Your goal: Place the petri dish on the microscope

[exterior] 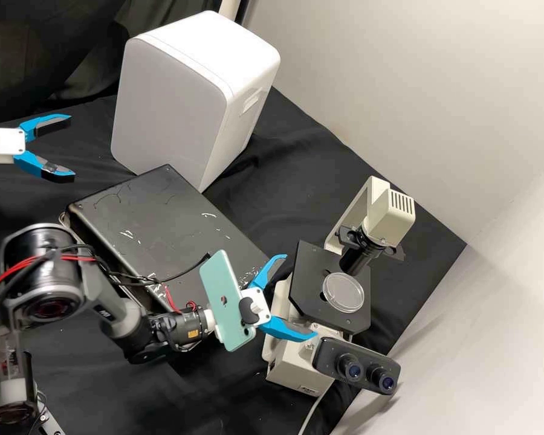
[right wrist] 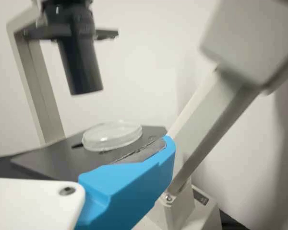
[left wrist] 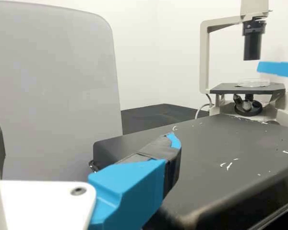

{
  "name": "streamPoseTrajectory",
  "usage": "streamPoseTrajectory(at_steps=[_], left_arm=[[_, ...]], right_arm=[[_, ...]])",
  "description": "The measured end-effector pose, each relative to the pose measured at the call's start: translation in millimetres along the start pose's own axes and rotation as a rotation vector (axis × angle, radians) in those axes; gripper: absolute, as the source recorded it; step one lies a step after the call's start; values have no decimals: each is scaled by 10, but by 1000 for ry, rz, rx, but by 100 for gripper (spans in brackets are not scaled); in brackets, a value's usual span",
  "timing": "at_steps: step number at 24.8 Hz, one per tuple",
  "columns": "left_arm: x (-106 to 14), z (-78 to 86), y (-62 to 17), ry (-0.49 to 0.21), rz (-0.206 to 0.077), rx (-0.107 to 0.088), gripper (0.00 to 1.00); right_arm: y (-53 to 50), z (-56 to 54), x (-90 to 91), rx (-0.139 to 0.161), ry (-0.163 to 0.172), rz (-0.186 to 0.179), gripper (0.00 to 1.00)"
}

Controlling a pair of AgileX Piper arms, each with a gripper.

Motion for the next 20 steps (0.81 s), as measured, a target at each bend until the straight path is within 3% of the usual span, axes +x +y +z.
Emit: streamPoseTrajectory(at_steps=[4,7,8,9,10,12,13,16,20], left_arm=[[2,-25,17,1,14,15,100],[-6,-30,44,0,31,10,100],[-12,-28,58,-1,39,9,100],[-17,-23,70,0,48,6,100],[-27,-29,93,11,62,-2,100],[-43,-55,133,32,88,-11,100],[-51,-81,158,40,102,-18,100],[-66,-166,212,83,147,-67,100],[-77,-177,233,88,160,-73,100]], right_arm=[[52,-42,-80,-4,16,6,100],[77,-91,-132,-15,39,1,100],[111,-112,-190,-7,45,9,100],[138,-136,-372,-8,47,-5,100],[161,-151,-549,3,44,3,100],[232,-262,-684,9,116,54,100],[239,-275,-691,11,125,59,100],[240,-280,-693,26,128,57,100],[235,-286,-694,67,132,52,100]])
